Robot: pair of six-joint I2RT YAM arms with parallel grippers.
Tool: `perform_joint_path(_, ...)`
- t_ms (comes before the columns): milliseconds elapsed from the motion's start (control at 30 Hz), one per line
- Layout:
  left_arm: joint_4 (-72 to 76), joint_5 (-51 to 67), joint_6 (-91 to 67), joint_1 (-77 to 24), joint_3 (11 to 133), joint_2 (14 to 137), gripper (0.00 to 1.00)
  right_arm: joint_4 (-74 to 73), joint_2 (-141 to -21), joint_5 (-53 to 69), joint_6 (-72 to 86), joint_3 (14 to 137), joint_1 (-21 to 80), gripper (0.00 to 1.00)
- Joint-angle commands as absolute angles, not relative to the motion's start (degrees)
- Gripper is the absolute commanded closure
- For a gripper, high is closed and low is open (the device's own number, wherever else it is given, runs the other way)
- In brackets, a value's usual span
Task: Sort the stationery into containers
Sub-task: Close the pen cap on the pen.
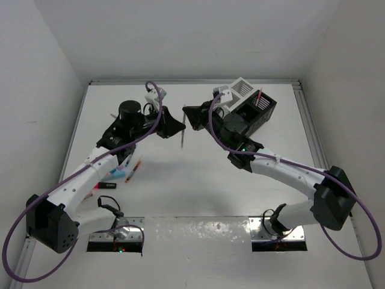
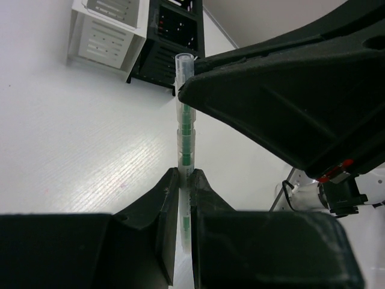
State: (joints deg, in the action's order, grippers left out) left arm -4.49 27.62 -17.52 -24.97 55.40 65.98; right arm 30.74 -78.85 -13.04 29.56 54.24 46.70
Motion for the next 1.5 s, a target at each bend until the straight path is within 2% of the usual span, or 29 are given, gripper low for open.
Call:
perform_joint_path(0, 3.42, 26.89, -20.65, -22.94, 58.79, 64.86, 1.0, 37.52, -80.15, -6.69, 28.92, 50.81, 47.29, 1.0)
perform_joint_path(467, 9.49, 30.85, -21.45, -18.64, 62.22, 64.07, 1.0, 41.31, -80.68, 1.13, 24.26, 40.97, 47.11, 1.0)
perform_joint_path(600, 9.32, 30.94, -20.13, -17.93, 62.84, 64.25, 1.0, 43.15, -82.0, 0.09, 24.18, 37.45, 47.81, 1.0)
perform_joint_path(833, 8.0, 31.11, -15.56, -18.1, 65.21, 64.42, 1.0, 40.51, -84.81, -2.46, 20.12, 37.18, 51.77, 1.0)
perform_joint_path(1033, 5.28, 30.32, -13.45, -18.19, 63.81, 63.81, 1.0, 41.75, -83.68, -2.55, 21.8, 36.83, 50.54, 1.0)
perform_joint_path(1167, 2.82, 29.01, -10.64, -18.11, 63.63, 63.37, 1.0, 37.54, -80.95, -2.55, 20.05, 37.35, 48.26, 1.0)
perform_joint_path(1200, 2.29, 28.57, -9.33, -18.19, 63.55, 63.2, 1.0, 34.05, -80.16, -2.2, 19.43, 37.79, 47.64, 0.96)
perform_joint_path(1233, 1.24, 27.43, -7.92, -18.19, 63.28, 63.02, 1.0, 30.36, -78.33, -1.76, 18.03, 38.92, 46.24, 0.82)
perform_joint_path(1300, 0.27, 26.9, -6.07, -18.19, 62.84, 62.76, 1.0, 27.26, -76.21, -1.32, 16.62, 40.25, 43.96, 0.68)
perform_joint_path(1333, 0.18, 26.29, -5.19, -18.45, 62.23, 62.58, 1.0, 25.94, -73.94, -0.8, 15.05, 41.82, 43.16, 0.58)
perform_joint_path(1467, -2.64, 26.02, -1.42, -19.24, 59.95, 61.44, 1.0, 18.31, -70.32, 1.82, 11.52, 48.76, 40.78, 0.45)
